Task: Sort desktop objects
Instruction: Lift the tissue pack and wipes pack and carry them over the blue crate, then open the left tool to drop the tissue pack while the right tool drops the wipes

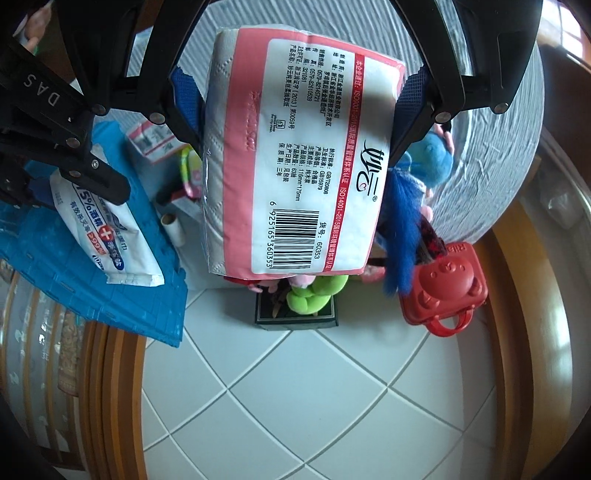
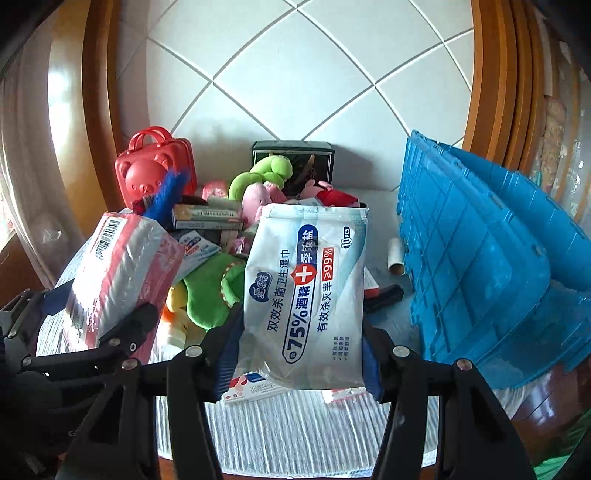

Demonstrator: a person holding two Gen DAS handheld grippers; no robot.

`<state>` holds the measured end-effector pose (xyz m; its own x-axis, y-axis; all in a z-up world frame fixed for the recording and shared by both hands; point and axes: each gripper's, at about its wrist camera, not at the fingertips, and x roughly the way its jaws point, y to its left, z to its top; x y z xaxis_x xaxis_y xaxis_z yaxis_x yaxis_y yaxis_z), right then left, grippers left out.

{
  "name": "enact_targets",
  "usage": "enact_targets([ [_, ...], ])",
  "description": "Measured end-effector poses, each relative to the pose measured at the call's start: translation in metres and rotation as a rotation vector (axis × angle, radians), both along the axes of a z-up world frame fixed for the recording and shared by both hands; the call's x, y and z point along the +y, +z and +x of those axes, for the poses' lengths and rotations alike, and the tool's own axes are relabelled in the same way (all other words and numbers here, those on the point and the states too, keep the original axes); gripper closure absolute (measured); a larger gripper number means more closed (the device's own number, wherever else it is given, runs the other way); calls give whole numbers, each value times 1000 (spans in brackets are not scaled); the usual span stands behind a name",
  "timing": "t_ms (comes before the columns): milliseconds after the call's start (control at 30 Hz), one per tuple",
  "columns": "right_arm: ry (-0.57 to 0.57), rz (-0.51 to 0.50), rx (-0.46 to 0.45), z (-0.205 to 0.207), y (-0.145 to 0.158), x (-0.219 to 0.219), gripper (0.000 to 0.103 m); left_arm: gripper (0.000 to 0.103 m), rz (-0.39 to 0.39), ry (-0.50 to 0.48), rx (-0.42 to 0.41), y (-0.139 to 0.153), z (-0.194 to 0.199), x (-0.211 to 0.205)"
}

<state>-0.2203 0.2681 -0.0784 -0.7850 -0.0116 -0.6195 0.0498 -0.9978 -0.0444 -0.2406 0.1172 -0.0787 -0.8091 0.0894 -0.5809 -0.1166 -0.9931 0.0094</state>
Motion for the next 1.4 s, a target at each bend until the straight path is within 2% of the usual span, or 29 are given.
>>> enact_targets([
  [133, 8, 3, 94, 3, 34, 33, 49, 17, 17, 0, 82, 32, 3, 37],
  [333, -34, 5, 222, 13, 85, 122, 48, 17, 40, -38, 197, 80, 1, 124],
  [467, -102, 6, 270, 22, 101, 199, 48, 17, 36, -100, 264, 103, -2, 199],
  [567, -167, 4, 279, 25, 105, 258, 48, 17, 29, -144, 280, 111, -7, 255],
  [733, -263, 5, 263, 24, 105, 346, 48, 17, 11, -222, 227, 108, -22, 336],
  [900, -304, -14, 219, 16, 94, 400, 48, 17, -35, -253, 136, 88, -40, 389],
  [1133, -298, -23, 155, -9, 68, 433, 48, 14, -68, -245, 59, 64, -58, 417],
  [1267, -279, -25, 142, -22, 61, 438, 48, 13, -26, -271, -7, 59, -67, 418],
  [1367, -277, -36, 138, -30, 58, 441, 46, 12, -27, -269, -17, 55, -67, 419],
  [1400, -275, -40, 138, -31, 57, 442, 41, 12, -29, -271, -12, 54, -67, 420],
])
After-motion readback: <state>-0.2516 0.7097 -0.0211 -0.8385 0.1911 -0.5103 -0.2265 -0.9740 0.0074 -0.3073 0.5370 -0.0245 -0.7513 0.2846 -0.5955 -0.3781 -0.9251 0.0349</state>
